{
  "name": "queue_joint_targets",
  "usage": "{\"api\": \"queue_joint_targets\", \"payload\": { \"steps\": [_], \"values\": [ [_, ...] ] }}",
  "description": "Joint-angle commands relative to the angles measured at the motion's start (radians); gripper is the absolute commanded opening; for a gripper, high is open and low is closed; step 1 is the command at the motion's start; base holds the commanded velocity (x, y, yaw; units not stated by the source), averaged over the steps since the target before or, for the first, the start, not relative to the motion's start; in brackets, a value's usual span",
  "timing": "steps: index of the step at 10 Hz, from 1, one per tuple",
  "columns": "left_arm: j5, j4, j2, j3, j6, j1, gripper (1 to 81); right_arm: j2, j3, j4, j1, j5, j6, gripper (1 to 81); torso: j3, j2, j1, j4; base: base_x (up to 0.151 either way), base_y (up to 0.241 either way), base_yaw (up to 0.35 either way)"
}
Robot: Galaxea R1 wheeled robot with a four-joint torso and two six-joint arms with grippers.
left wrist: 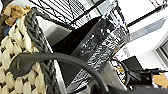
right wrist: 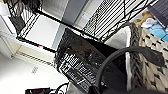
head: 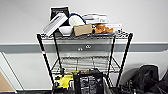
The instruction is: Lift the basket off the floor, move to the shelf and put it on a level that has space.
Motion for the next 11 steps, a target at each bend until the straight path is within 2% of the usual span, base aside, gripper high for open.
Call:
{"api": "queue_joint_targets", "payload": {
  "steps": [1, 10, 11],
  "values": [
    [0.01, -0.003, -0.01, 0.075, 0.008, -0.151, 1.0, -0.001, 0.078, -0.003, 0.165, -0.008, 0.019, 1.0, 0.0, 0.0, 0.0, 0.0, 0.116, 0.0, 0.0],
    [0.01, -0.003, -0.038, 0.131, -0.031, -0.217, 1.0, -0.024, 0.117, -0.003, 0.218, -0.011, 0.042, 1.0, 0.0, 0.0, 0.0, 0.0, 0.116, -0.007, 0.0],
    [0.01, -0.003, -0.044, 0.135, -0.033, -0.218, 1.0, -0.024, 0.117, -0.003, 0.218, -0.011, 0.042, 1.0, 0.0, 0.0, 0.0, 0.0, 0.0, 0.0, 0.0]
  ]
}}
